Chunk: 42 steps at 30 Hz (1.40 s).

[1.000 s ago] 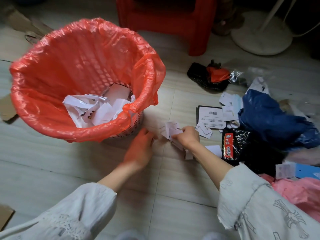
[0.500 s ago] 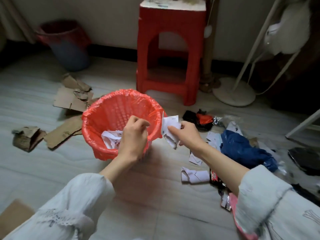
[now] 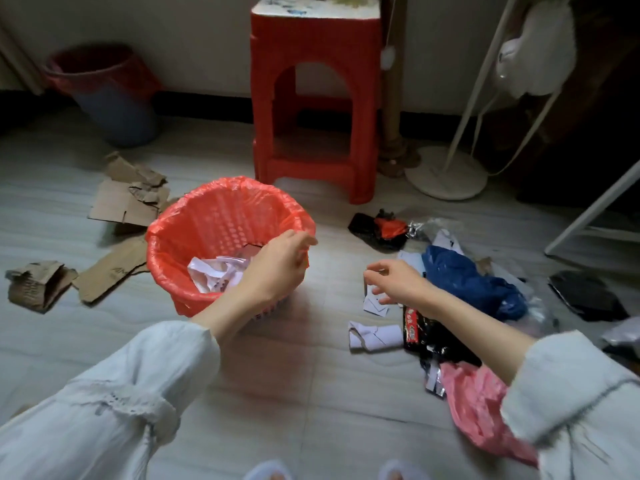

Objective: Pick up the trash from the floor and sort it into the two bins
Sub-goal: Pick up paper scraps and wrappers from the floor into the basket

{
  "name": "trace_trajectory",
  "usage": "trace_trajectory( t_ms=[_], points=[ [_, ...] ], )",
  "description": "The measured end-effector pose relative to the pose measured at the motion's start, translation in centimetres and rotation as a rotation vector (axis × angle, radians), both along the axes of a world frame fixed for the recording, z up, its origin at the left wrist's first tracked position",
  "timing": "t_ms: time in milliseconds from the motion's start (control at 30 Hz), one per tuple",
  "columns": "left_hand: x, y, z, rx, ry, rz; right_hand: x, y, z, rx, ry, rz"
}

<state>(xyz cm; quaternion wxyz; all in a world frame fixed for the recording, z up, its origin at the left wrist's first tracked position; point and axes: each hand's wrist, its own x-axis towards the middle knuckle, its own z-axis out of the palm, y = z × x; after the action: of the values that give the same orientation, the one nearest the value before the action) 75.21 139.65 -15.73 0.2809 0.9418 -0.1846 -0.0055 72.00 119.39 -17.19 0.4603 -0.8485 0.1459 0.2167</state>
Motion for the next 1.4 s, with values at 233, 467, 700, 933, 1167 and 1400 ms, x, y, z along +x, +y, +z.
trace_trajectory(
  t_ms=[233,467,700,933,1167,1400],
  points=[
    [-2.4,-8.4,-7.2,0.298,0.285,-0.313,-5.8,-8.5,-7.1,-0.393,0.033,-0.014],
    [-3.6,-10.9,-18.6,0.484,0.273,-0.364,-6.2,-11.4,-15.7,-0.858,-0.033,0.319],
    [-4.2,-13.7,-25.0,0.513,0.205,-0.438,-5.0,-13.4,-21.0,-0.932,0.087,0.478],
    [-3.9,-12.0,-23.9,0.454,0.284,-0.381,-5.8,-12.4,-20.4,-0.893,-0.01,0.463],
    [-1.5,-9.7,-14.3,0.409,0.157,-0.345,-4.2,-10.4,-13.7,-0.654,-0.254,0.121],
    [-0.1,-4.6,-3.7,0.005,-0.028,-0.012,-2.7,-6.7,-4.2,-0.263,-0.39,-0.217]
  ],
)
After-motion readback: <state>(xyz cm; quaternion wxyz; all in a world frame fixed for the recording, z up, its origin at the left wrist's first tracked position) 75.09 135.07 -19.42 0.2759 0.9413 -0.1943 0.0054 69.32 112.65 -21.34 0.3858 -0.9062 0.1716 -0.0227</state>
